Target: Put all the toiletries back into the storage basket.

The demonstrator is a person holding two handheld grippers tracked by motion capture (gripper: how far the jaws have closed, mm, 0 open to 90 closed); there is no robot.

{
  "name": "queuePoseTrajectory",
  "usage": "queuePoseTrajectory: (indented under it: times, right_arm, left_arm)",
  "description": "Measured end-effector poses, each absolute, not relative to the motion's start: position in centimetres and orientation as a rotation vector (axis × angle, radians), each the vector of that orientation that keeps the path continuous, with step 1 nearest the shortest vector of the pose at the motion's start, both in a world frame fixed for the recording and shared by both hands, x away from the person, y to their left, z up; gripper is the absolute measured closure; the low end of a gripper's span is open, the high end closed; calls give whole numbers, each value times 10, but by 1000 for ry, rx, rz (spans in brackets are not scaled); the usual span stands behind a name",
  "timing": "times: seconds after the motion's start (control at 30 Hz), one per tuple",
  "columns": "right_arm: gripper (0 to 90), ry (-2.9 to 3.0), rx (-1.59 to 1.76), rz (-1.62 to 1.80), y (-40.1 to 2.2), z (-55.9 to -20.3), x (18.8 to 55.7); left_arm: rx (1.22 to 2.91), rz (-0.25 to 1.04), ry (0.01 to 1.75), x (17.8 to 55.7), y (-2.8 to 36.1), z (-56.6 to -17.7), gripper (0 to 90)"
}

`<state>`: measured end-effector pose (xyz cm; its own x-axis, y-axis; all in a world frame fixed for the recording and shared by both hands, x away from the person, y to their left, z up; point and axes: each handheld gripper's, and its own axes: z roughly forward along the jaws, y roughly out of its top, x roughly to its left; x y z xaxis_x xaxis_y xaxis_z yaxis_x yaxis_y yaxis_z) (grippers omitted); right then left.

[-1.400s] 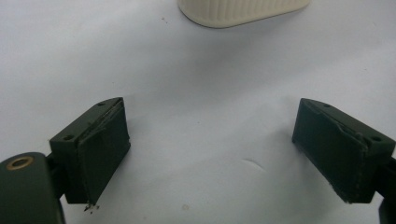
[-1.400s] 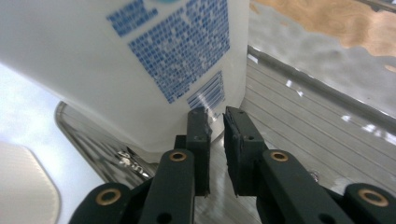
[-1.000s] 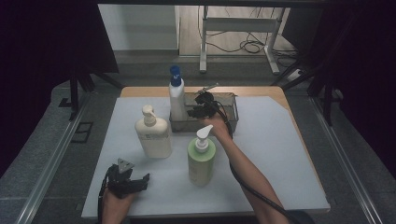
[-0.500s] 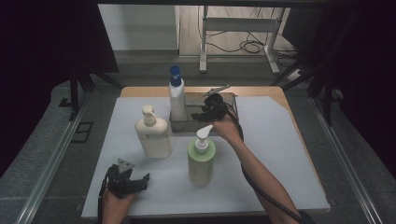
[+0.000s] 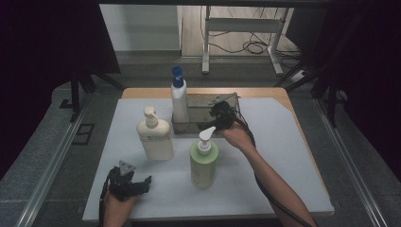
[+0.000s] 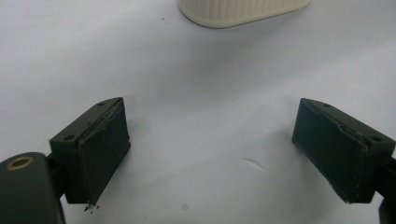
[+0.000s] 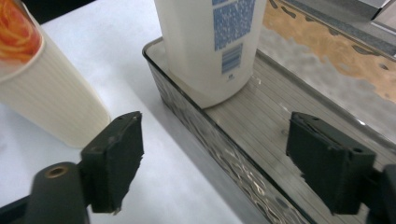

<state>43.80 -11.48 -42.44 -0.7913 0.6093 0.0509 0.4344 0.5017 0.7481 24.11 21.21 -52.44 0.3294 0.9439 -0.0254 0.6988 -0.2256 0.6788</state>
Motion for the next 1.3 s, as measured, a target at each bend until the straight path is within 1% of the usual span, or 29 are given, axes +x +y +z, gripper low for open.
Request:
queuePoseTrajectory:
  times: [0.07, 0.3, 0.53, 1.0, 1.17, 1.3]
  right_arm:
    - [141, 2522, 889, 1168, -118, -425, 436]
    - [126, 2542, 875, 1143, -135, -429, 427]
    - [65, 2565, 849, 1124, -151, -433, 417]
    - [26, 2585, 785, 1156, -180, -439, 390]
    - [2, 2604, 757, 1205, -186, -441, 377]
    - [0, 2626, 723, 1213, -188, -445, 366]
  left_arm:
    - [2004, 534, 1438, 241, 212, -524, 105]
    - [2004, 534, 1438, 241, 212, -524, 105]
    - [2004, 534, 1438, 241, 212, -524, 105]
    - [2004, 536, 1439, 241, 212, -524, 105]
    - [2003, 536, 1439, 241, 212, -524, 105]
    - [2003, 536, 1439, 241, 212, -524, 105]
